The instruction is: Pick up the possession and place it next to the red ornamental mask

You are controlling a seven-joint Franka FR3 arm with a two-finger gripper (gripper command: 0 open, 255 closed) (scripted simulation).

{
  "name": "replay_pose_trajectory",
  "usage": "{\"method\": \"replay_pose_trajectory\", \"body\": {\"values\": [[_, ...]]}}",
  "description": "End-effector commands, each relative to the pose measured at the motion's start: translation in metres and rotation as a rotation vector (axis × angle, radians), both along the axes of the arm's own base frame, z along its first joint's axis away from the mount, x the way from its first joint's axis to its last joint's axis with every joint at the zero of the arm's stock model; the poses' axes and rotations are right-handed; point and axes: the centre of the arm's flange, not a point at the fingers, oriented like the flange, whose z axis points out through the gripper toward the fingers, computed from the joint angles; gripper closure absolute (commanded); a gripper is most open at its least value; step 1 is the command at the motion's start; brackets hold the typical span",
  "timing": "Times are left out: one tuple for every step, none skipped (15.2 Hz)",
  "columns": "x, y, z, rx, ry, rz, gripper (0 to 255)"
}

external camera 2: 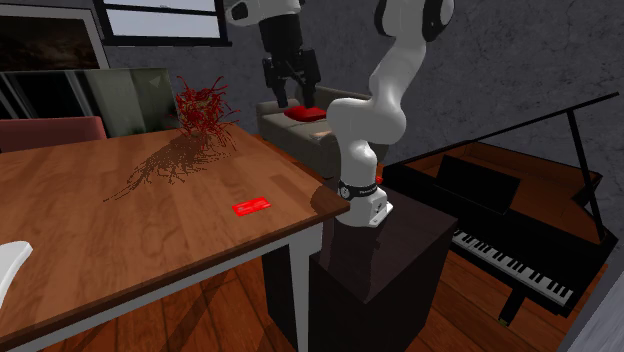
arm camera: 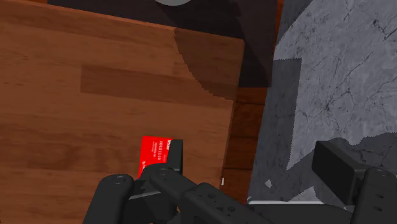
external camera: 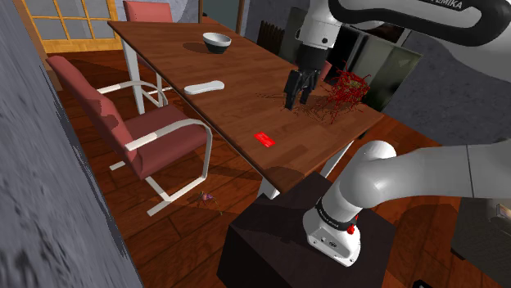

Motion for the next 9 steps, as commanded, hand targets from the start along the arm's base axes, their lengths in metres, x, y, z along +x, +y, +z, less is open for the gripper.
{"method": "replay_pose_trajectory", "body": {"values": [[0.0, 0.0, 0.0, 0.0, 0.0, 0.0, 0], [0.012, -0.002, -0.011, -0.006, 0.027, -0.004, 0], [0.023, -0.004, -0.022, -0.012, 0.055, -0.008, 0], [0.034, -0.006, -0.033, -0.018, 0.082, -0.013, 0], [0.045, -0.009, -0.045, -0.024, 0.109, -0.017, 0], [0.055, -0.011, -0.057, -0.03, 0.137, -0.021, 0], [0.065, -0.014, -0.069, -0.036, 0.164, -0.025, 0], [0.075, -0.017, -0.082, -0.042, 0.191, -0.03, 0], [0.084, -0.02, -0.095, -0.048, 0.218, -0.034, 0]]}}
